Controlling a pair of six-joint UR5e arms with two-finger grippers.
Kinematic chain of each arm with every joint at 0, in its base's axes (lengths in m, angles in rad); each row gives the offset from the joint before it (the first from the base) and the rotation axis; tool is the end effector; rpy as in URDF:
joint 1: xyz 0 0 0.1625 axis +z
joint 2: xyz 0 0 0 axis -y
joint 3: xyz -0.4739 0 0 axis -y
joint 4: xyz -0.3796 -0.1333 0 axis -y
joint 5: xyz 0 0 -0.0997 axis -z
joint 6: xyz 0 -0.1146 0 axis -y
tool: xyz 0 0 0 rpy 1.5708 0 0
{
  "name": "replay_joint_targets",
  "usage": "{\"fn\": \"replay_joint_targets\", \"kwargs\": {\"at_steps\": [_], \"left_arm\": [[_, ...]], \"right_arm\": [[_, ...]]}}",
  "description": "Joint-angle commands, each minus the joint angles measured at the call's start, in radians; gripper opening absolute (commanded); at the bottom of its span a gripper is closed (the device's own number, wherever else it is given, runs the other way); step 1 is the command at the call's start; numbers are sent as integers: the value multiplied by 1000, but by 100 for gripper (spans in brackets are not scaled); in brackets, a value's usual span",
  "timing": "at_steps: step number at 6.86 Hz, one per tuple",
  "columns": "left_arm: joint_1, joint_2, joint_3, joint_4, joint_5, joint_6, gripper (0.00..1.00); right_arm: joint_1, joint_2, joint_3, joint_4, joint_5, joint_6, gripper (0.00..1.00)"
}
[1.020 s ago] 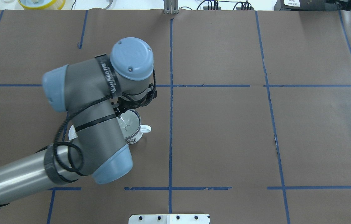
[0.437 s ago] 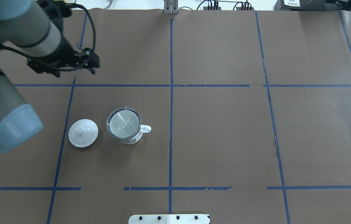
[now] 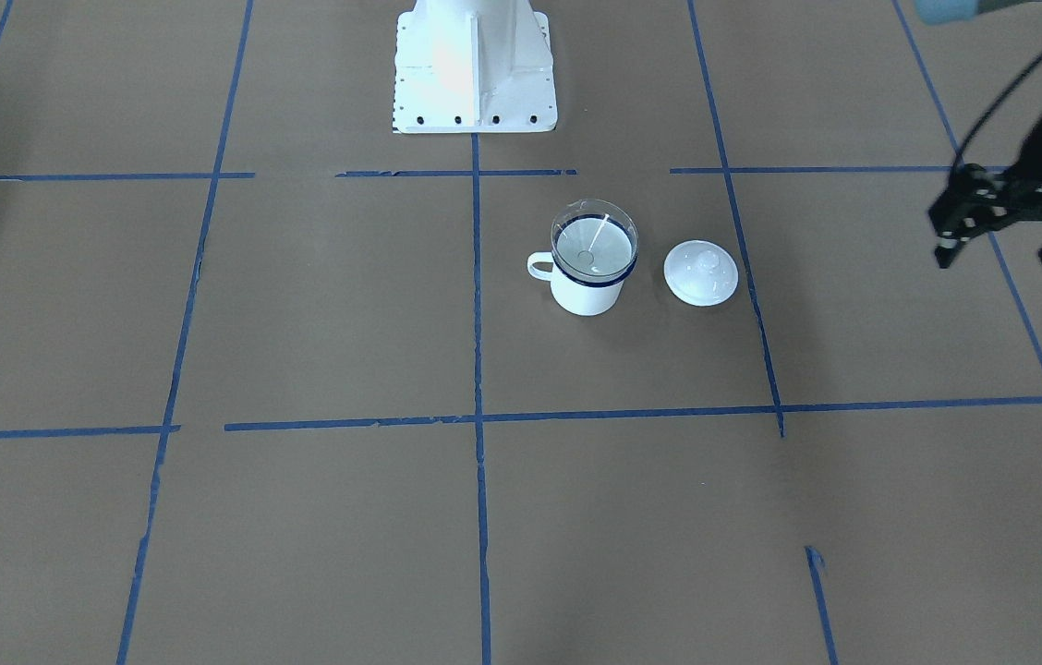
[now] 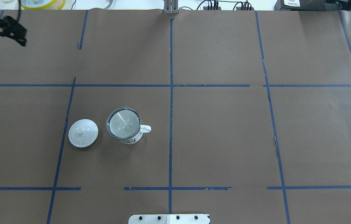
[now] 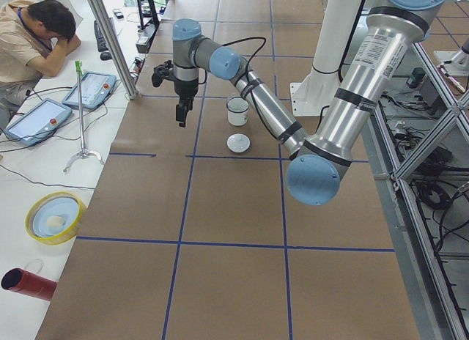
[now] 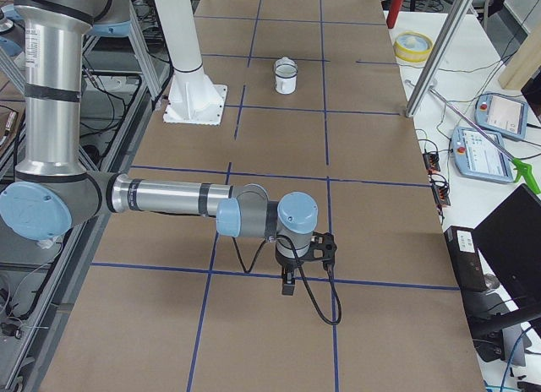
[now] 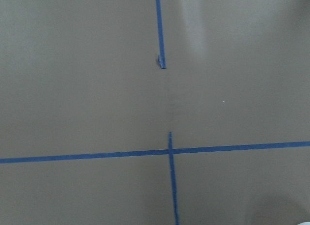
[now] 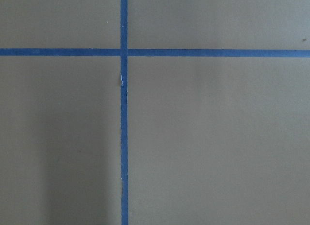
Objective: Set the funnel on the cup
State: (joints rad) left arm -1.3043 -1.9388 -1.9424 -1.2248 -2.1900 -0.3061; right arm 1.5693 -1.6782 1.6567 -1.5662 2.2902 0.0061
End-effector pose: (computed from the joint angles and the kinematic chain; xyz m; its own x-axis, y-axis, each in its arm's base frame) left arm 0.0880 -0.5759 0.3968 0.7665 0.1408 -0.6267 -0.0128 0.9788 0.2042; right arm 0.0571 -0.4270 0.7297 0.7522 0.0161 0.6587 -0.0031 0.9998 -0.0209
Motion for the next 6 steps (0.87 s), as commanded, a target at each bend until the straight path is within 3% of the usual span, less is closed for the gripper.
{"fn": "replay_joint_targets", "kwargs": {"at_steps": [1,2,3,4,6], "left_arm": [[-253,151,161,-54,-130,385,100],[-304,247,195,-121,-196,400,100],[-305,394,197,-248,-200,410,100],[-305,453,209,-302,-198,401,100],[-308,475,200,-305,-189,407,100]], "right_arm": [[0,0,0,0,0,0,100],[0,0,0,0,0,0,100],[0,0,0,0,0,0,100],[0,0,0,0,0,0,100],[0,0,-2,0,0,0,100]]}}
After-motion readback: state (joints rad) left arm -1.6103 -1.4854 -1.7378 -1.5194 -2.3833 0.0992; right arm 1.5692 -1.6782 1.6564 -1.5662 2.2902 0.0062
